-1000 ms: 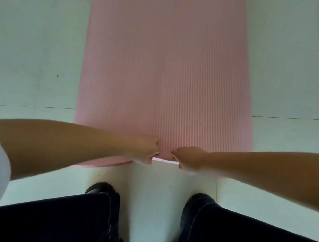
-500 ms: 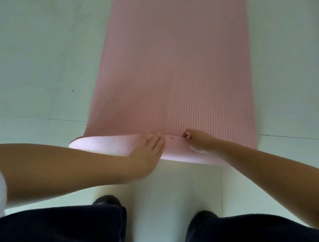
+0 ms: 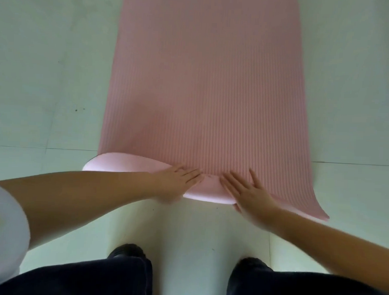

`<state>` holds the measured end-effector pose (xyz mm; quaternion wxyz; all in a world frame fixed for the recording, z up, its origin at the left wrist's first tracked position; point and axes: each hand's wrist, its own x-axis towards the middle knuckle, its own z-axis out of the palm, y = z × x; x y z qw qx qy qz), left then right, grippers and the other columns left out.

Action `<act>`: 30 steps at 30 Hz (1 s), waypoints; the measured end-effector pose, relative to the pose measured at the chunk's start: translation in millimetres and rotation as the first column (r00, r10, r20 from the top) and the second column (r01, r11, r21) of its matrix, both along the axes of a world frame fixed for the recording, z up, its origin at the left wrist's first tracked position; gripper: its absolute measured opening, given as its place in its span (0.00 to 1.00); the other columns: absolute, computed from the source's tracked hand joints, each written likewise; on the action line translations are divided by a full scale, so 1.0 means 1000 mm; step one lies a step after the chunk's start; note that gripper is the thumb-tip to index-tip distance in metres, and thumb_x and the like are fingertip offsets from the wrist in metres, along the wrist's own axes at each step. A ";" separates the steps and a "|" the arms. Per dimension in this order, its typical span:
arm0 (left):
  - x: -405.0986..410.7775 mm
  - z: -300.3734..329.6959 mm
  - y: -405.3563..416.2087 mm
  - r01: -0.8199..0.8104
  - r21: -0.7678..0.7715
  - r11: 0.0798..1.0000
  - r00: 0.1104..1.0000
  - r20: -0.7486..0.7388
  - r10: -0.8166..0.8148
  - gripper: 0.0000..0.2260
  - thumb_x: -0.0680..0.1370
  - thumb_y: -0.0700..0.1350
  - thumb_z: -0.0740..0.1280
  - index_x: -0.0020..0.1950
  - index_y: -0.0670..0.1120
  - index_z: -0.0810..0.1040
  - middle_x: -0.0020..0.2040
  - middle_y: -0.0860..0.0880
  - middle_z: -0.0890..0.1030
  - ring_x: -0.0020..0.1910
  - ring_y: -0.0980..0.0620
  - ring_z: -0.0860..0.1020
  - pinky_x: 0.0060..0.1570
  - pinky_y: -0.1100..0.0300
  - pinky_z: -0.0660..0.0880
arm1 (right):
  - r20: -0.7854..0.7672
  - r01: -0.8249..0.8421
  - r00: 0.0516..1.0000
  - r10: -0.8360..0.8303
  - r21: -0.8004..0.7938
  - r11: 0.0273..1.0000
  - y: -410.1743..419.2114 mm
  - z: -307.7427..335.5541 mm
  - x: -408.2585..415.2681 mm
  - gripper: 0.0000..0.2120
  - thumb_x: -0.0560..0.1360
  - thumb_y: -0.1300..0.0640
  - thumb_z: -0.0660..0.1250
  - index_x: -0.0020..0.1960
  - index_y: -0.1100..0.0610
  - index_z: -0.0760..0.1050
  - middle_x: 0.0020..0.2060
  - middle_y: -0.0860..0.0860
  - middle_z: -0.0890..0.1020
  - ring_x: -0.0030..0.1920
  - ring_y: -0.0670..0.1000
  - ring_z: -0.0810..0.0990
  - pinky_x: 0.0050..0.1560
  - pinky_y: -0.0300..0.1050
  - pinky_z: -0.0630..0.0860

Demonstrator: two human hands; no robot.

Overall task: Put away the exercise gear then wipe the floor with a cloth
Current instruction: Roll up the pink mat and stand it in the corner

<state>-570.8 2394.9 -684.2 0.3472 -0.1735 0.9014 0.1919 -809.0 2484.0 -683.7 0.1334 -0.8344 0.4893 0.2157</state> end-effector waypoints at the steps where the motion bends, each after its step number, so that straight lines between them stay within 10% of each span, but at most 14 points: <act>1: 0.000 0.003 -0.001 0.002 -0.021 1.000 1.000 0.001 -0.002 0.31 0.81 0.42 0.53 0.77 0.42 0.36 0.78 0.43 0.37 0.77 0.47 0.40 0.75 0.50 0.39 | 0.001 -0.002 1.000 0.002 0.043 0.999 -0.009 0.003 -0.004 0.36 0.64 0.53 0.74 0.70 0.59 0.69 0.66 0.55 0.75 0.66 0.55 0.74 0.70 0.66 0.58; 7: 0.029 0.009 0.003 0.020 -0.313 0.950 0.986 -0.149 -0.070 0.41 0.66 0.54 0.74 0.72 0.39 0.62 0.65 0.41 0.75 0.62 0.42 0.74 0.54 0.45 0.76 | 0.108 0.043 0.992 -0.067 0.212 0.976 -0.049 0.013 0.003 0.21 0.78 0.52 0.58 0.71 0.50 0.66 0.67 0.46 0.71 0.73 0.49 0.61 0.74 0.56 0.41; 11: 0.020 0.012 0.021 -0.114 -0.311 0.944 0.990 -0.109 0.084 0.35 0.72 0.36 0.65 0.74 0.42 0.50 0.65 0.43 0.67 0.61 0.43 0.67 0.59 0.47 0.66 | 0.164 0.144 0.968 -0.190 0.257 0.956 -0.056 0.011 0.009 0.18 0.76 0.56 0.59 0.65 0.53 0.73 0.62 0.50 0.73 0.65 0.52 0.69 0.70 0.49 0.57; 14: 0.010 0.018 0.021 -0.235 -0.248 0.940 0.970 -0.117 0.212 0.29 0.74 0.33 0.58 0.74 0.46 0.56 0.61 0.45 0.70 0.57 0.45 0.70 0.53 0.52 0.64 | 0.264 0.322 0.862 -0.432 0.372 0.871 -0.050 0.013 0.009 0.17 0.74 0.62 0.59 0.61 0.53 0.75 0.53 0.50 0.79 0.50 0.51 0.76 0.45 0.43 0.69; 20: 0.027 0.019 0.003 -0.510 0.210 0.834 0.836 -0.107 0.538 0.10 0.79 0.50 0.62 0.58 0.48 0.73 0.54 0.51 0.77 0.49 0.52 0.74 0.45 0.59 0.70 | 0.202 0.343 0.790 -0.578 0.637 0.691 -0.062 0.029 0.004 0.14 0.73 0.64 0.61 0.57 0.57 0.77 0.47 0.49 0.76 0.50 0.49 0.73 0.47 0.40 0.66; 26: 0.066 0.001 0.031 -0.540 0.159 0.827 0.813 -0.156 0.561 0.32 0.70 0.73 0.51 0.52 0.47 0.74 0.45 0.54 0.67 0.43 0.54 0.68 0.34 0.66 0.61 | 0.134 0.255 0.819 -0.558 0.785 0.564 -0.060 0.019 0.012 0.09 0.71 0.60 0.66 0.36 0.47 0.73 0.34 0.43 0.73 0.38 0.45 0.71 0.40 0.41 0.64; 30: 0.058 -0.008 0.007 -0.491 0.228 0.841 0.860 -0.026 0.510 0.17 0.78 0.60 0.60 0.47 0.46 0.75 0.43 0.51 0.70 0.44 0.50 0.71 0.40 0.57 0.65 | 0.111 0.284 0.823 -0.558 0.770 0.572 -0.058 0.008 0.007 0.07 0.73 0.56 0.69 0.50 0.55 0.78 0.42 0.47 0.77 0.44 0.48 0.75 0.46 0.44 0.68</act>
